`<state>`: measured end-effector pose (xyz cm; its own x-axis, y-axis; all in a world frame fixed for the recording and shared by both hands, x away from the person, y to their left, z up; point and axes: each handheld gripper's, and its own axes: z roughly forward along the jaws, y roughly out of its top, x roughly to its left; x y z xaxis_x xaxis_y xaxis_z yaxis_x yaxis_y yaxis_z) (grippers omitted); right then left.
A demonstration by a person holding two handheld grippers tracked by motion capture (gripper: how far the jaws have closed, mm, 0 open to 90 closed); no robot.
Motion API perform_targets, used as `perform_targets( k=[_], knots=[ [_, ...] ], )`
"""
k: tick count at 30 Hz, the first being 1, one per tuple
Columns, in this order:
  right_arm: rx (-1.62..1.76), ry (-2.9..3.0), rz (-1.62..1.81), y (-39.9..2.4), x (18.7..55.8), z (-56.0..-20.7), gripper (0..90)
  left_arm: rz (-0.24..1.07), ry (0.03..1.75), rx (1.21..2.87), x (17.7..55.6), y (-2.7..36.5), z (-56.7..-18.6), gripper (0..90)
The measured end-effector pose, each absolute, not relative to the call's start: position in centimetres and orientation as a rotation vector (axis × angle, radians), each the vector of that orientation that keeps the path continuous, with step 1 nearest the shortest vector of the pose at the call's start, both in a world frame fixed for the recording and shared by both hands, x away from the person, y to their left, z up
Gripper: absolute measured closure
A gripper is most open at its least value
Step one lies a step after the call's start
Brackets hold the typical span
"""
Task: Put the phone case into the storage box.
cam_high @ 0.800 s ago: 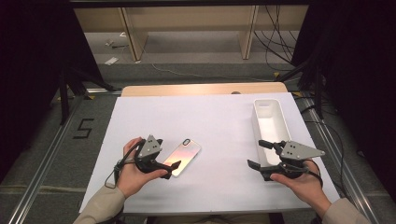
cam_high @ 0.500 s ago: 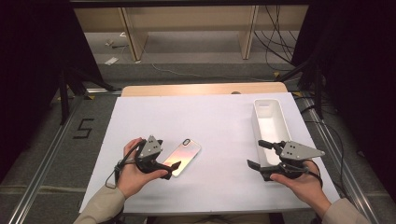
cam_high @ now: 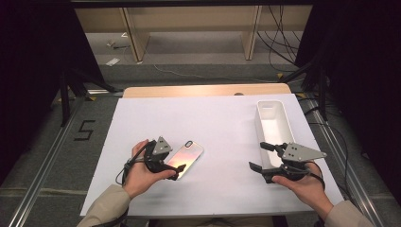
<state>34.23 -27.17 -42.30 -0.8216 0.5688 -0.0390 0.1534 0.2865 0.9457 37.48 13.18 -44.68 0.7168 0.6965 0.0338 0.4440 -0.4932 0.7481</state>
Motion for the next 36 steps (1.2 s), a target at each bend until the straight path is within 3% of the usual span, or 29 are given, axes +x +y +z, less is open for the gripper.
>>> perform_targets(
  k=[12, 36],
  knots=[
    [0.654, 2.189, 1.555, -27.2, 34.3, -42.3, 20.7, 0.354, 0.914, 2.376, 40.2, 10.9, -45.9, 5.5],
    [0.654, 2.211, 1.548, -27.0, 34.3, -42.4, 20.5, 0.321, 0.968, 2.535, 41.6, 8.8, -47.0, 8.6]
  ],
)
